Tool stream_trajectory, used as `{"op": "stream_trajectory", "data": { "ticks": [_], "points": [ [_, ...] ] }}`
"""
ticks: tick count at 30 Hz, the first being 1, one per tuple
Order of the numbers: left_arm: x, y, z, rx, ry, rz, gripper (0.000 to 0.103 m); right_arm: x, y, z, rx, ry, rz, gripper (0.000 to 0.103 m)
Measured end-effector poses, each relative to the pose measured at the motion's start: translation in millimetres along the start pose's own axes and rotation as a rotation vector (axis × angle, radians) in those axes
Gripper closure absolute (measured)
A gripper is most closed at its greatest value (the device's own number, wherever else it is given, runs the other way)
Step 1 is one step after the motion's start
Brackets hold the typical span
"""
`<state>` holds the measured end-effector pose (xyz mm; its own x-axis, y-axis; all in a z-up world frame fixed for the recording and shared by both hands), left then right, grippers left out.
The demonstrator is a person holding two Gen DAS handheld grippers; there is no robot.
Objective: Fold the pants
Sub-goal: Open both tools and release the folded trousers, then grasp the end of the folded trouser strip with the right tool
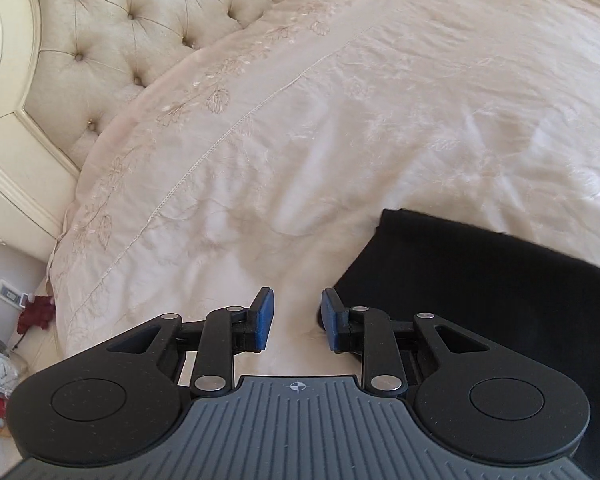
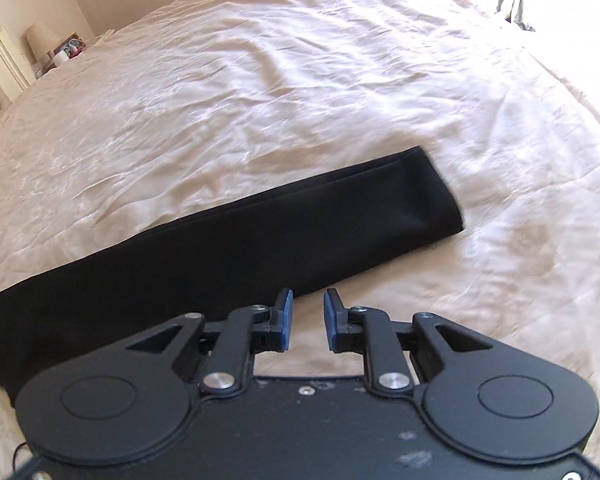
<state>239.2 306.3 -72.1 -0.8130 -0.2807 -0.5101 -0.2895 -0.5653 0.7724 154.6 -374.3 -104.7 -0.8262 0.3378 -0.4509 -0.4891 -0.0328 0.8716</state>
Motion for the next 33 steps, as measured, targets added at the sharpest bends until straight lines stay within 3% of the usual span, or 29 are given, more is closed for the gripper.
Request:
{"op": "stream_trajectory", "data": {
  "ticks": [3, 9, 13, 19, 23, 24, 25, 26, 31, 33],
  "points": [
    [6.9, 40.9, -24.2, 0.134, -0.004, -0.009, 0.075, -23.4, -7.0, -33.1, 0.037, 0.016, -0.021, 0.081],
    [58.3, 112.0, -114.9, 0.480, -0.087, 0.054, 0.075, -62.5, -40.3, -54.9, 0.069, 0.037, -0.034, 0.078],
    [91.0, 142.4, -171.9, 0.608, -0.186, 0.082, 0.075, -79.8, -63.9, -53.7, 0.076, 0.074, -0.029, 0.077],
    [115.0, 155.2, -215.9, 0.654, -0.273, 0.111, 0.075, -99.3, -87.9, -56.9, 0.051, 0.091, -0.006, 0.075],
    [119.6, 156.4, -229.4, 0.638, -0.307, 0.114, 0.075, -103.0, -104.1, -58.5, 0.028, 0.095, 0.022, 0.073],
    [119.9, 156.4, -232.4, 0.633, -0.315, 0.114, 0.075, -102.6, -104.7, -57.7, 0.022, 0.103, 0.026, 0.076],
    [119.2, 155.7, -236.2, 0.630, -0.323, 0.112, 0.075, -101.8, -106.2, -56.2, 0.017, 0.115, 0.032, 0.090],
    [118.8, 156.3, -238.5, 0.630, -0.328, 0.107, 0.075, -100.7, -106.5, -53.1, 0.010, 0.132, 0.048, 0.093],
    [114.9, 161.8, -256.6, 0.640, -0.361, 0.072, 0.075, -114.8, -84.8, -44.4, 0.018, 0.164, -0.060, 0.093],
    [115.2, 162.5, -270.1, 0.653, -0.385, 0.076, 0.075, -123.2, -94.0, -55.7, -0.007, 0.088, -0.030, 0.093]
  ]
}}
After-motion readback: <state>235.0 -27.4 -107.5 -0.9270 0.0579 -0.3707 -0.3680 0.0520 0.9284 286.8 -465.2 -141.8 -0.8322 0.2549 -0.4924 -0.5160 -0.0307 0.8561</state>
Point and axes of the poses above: each gripper's, at about its wrist camera, not at the fingertips, and y roughly against the way its jaws point, z to its left, x to its underside, the point moved 2 cm from there along -y, roughly the way its jaws point, and after that the axes turned 2 degrees about z, right-handed, at the moved point
